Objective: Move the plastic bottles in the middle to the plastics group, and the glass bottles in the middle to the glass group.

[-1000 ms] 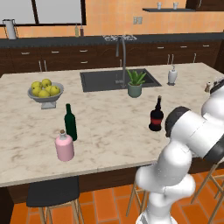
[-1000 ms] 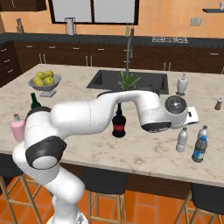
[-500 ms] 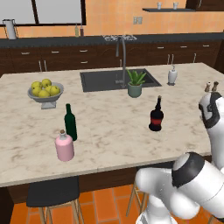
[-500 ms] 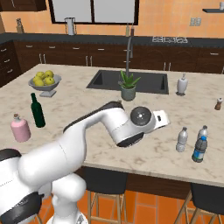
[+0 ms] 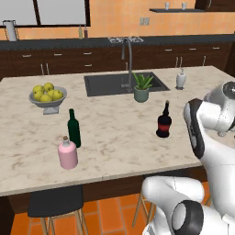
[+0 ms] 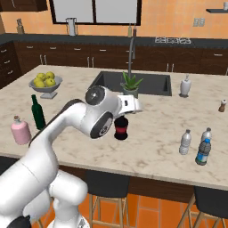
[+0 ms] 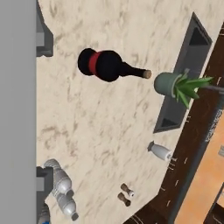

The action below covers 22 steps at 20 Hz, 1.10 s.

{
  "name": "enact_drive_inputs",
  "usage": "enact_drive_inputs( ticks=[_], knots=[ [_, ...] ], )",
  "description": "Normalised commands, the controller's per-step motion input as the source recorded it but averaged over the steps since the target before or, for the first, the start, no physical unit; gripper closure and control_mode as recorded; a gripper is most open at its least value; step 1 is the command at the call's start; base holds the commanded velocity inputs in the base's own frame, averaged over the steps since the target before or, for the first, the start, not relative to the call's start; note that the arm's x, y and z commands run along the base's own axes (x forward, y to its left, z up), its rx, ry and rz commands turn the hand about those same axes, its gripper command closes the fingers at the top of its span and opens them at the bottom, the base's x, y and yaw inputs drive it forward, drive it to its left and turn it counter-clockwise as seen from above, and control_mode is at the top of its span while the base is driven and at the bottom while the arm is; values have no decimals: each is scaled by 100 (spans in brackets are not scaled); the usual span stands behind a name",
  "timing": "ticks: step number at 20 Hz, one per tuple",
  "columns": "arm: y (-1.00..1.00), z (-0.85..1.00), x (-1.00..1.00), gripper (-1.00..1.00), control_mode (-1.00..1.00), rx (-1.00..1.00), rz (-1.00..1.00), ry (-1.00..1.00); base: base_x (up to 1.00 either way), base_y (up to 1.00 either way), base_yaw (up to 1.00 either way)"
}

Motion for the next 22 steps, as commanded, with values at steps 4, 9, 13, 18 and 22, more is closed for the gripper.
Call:
enact_drive_inputs(
  ticks=[4, 9, 13, 18, 22],
  knots=[
    [80, 18, -4, -100, -100, 0, -20, 34, 0, 0, 0],
    [50, -16, -26, -100, -100, 17, -7, -3, 0, 0, 0],
    [0, -23, 3, -100, -100, 47, 0, -19, 0, 0, 0],
    [9, -4, 55, -100, -100, 19, 0, 5, 0, 0, 0],
    [6, -11, 39, -100, -100, -4, -1, 20, 0, 0, 0]
  ],
)
